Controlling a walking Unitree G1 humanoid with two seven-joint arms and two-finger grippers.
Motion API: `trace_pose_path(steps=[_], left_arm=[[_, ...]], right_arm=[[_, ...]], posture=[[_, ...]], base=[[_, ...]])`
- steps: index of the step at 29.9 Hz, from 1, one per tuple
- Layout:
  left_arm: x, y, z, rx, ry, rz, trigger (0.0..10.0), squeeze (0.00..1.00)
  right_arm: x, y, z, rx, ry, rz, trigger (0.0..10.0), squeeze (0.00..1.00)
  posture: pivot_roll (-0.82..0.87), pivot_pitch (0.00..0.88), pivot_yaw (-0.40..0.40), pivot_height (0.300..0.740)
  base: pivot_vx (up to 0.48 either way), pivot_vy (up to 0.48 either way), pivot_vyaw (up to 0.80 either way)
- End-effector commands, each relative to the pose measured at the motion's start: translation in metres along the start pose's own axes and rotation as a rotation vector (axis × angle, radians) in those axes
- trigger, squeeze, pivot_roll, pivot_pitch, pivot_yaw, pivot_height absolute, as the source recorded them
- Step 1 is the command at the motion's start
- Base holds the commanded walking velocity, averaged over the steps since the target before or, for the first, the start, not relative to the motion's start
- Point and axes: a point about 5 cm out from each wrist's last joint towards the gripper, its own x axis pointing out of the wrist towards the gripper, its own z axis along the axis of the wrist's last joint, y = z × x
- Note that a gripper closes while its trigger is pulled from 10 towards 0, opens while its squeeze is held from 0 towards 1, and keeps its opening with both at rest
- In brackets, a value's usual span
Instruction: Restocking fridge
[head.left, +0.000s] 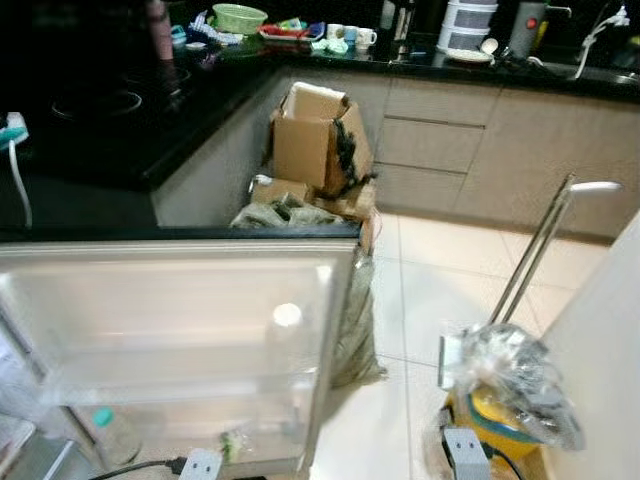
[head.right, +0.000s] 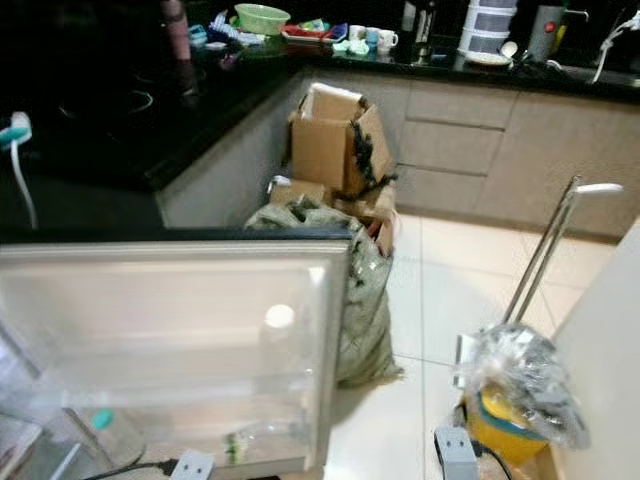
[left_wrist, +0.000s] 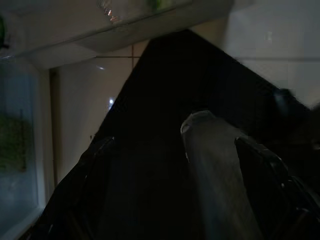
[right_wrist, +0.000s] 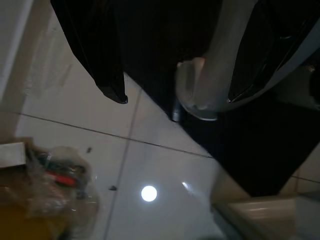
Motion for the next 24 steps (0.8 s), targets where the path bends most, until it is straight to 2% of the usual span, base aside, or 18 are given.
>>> trace_pose_path(steps=[1,3,24], left_arm=[[-0.0001,-0.0013,-0.0017,0.013,0.007,-0.007,10.0,0.00],[-0.0001,-0.0012,-0.0016,0.014,0.008,-0.007,10.0,0.00],[-0.0007,-0.0017,-0.0047,-0.005,0.013,-0.009,10.0,0.00]], right_arm=[[-0.0008,-0.0022,0.0009,0.017,-0.007,0.013,10.0,0.00],[-0.0007,-0.0005,0.0008,0.016,-0.006,0.038,10.0,0.00],[-0.0020,-0.0016,-0.0032,0.035,-0.009,0.064,10.0,0.00]], posture=[[-0.05,0.000,-0.016,0.740],[-0.05,0.000,-0.016,0.740],[-0.05,0.000,-0.015,0.740]], base=[[0.000,-0.428,0.00],[0.000,-0.343,0.76],[0.000,0.000,0.75]])
